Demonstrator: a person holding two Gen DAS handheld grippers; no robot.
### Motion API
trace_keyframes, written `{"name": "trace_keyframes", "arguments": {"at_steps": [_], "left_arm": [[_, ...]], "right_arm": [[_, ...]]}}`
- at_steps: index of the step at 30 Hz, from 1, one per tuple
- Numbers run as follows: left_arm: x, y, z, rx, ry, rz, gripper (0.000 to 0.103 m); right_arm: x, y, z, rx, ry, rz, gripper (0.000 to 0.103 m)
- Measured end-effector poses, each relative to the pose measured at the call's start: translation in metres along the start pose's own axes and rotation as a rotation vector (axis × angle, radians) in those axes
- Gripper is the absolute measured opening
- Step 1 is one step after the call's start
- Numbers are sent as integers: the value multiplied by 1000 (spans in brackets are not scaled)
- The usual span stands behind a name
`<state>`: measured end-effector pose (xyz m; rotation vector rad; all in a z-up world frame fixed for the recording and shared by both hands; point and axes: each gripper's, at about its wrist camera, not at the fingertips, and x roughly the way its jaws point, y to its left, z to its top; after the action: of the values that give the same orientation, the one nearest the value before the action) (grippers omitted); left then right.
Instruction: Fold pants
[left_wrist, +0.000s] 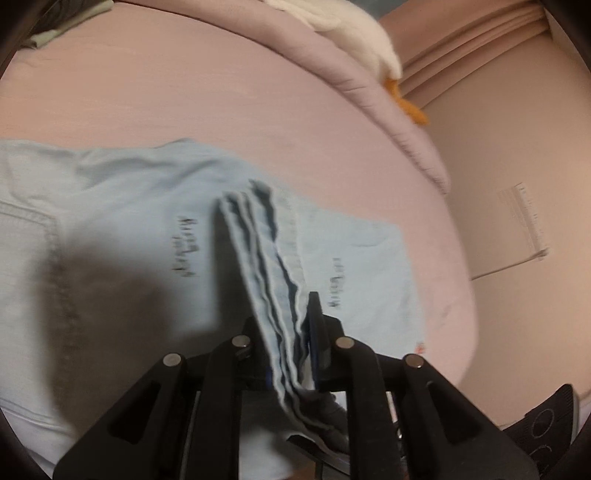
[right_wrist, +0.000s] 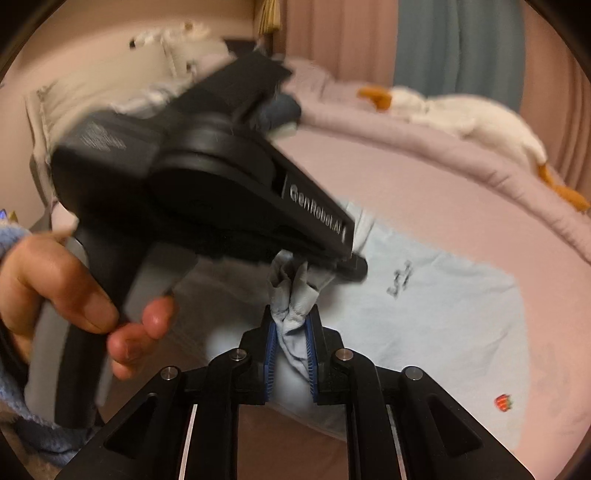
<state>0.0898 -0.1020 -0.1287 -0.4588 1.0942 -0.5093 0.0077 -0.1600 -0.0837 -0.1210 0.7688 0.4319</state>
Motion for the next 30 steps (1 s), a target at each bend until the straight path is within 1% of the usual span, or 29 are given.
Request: {"name": "trace_keyframes", "arguments": {"at_steps": [1, 2, 3, 4, 6, 8, 9, 11, 13, 16, 17, 18, 20, 22, 23, 24, 25, 27, 28, 29, 30], "left_arm": [[0, 3, 1, 2, -5, 43, 23], [-3, 8, 1, -6, -17, 58, 23], [-4, 11, 5, -19, -23, 56, 25], [-8, 15, 7, -29, -33, 60, 30], [-21, 24, 9, -34, -68, 87, 35], [-33, 28, 13, -42, -100, 96, 36], [-38, 26, 16, -48, -115, 84, 36], [-41, 17, 21, -42, -130, 58, 36], [-39, 2, 20, -11, -126, 21, 36], [-26, -22, 16, 47, -92, -25, 34], [-20, -29, 14, 65, -76, -28, 34], [-11, -37, 12, 86, -53, -27, 34], [4, -45, 6, 115, -20, -13, 32], [17, -49, -2, 157, -2, 41, 15], [21, -47, -5, 168, 2, 81, 13], [23, -41, -9, 164, 5, 112, 11], [21, -35, -12, 155, 0, 126, 8], [11, -18, -18, 138, -23, 146, 1], [4, -10, -22, 133, -33, 151, 1], [-3, -4, -26, 128, -41, 145, 1], [-8, 1, -31, 119, -42, 118, 2]], "right_arm": [[5, -2, -1, 18, 36, 18, 29], [8, -6, -3, 41, 65, 51, 33], [7, -10, -5, 66, 68, 92, 39], [1, -14, -6, 84, 60, 118, 40], [-15, -28, -7, 131, 32, 184, 41], [-30, -45, -8, 191, -2, 218, 42], [-38, -57, -8, 226, -16, 222, 44], [-49, -79, -11, 286, -35, 175, 44], [-59, -103, -14, 332, -49, 96, 44], [-61, -127, -21, 399, -27, -21, 44], [-61, -136, -24, 421, -16, -54, 44], [-60, -138, -26, 433, -10, -69, 44], [-56, -142, -30, 446, 8, -99, 41], [-46, -144, -38, 442, 55, -124, 32], [-39, -143, -41, 440, 85, -135, 30], [-31, -143, -44, 439, 116, -144, 27], [-27, -145, -43, 433, 118, -144, 27], [-27, -142, -39, 408, 127, -155, 27], [-27, -141, -35, 392, 142, -166, 27], [-27, -138, -29, 378, 161, -185, 27], [-25, -133, -20, 365, 167, -201, 27]]}}
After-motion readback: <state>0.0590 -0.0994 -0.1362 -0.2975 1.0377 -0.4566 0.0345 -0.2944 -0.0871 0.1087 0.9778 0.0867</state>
